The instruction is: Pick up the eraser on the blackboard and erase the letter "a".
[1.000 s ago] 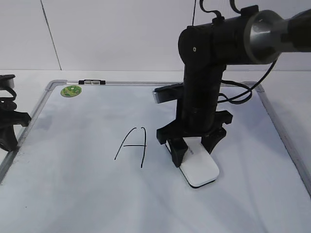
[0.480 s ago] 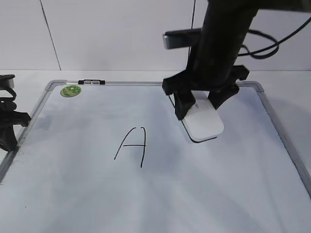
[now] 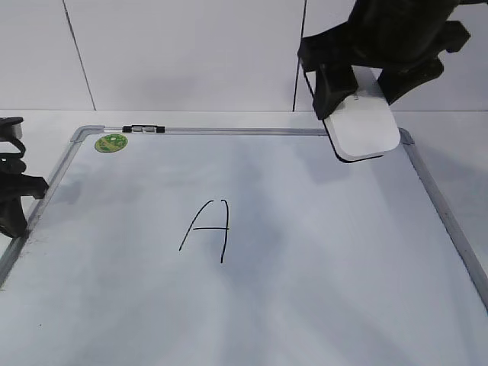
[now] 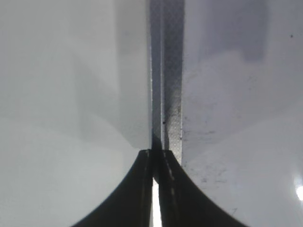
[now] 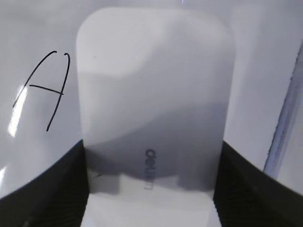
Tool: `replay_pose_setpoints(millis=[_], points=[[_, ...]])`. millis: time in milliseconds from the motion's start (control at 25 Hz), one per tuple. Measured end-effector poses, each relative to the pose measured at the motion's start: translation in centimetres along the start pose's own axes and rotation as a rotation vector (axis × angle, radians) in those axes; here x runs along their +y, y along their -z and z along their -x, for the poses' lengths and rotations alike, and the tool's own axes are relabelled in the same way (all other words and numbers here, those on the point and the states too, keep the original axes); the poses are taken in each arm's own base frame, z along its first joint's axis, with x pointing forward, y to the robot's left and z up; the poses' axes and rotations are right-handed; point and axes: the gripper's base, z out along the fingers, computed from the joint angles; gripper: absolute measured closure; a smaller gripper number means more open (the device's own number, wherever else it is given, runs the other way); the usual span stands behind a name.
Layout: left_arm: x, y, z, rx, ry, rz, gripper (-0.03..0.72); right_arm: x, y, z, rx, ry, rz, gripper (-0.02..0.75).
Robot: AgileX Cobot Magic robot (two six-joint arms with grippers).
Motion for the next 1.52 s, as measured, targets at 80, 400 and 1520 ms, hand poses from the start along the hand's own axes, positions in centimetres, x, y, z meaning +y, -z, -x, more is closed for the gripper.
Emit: replay_pose_setpoints(millis=[80,400,1520], points=[[0.0,0.0,0.0,-0.001,0.000,0.000,0.680,-1.2,0.5,0.1,-0.014,-0.037,-0.010,0.178],[0.0,0.0,0.0,-0.001,-0.002,0.000,0.680,-7.4,2.4,0.1,-0.063,-0.204,-0.082,0.178],[-0.1,0.0,0.0,-0.001,0.004,-0.006,0.680,-13.5,-10.4,-0.7,0.290,-0.310,-0.121,0.178]])
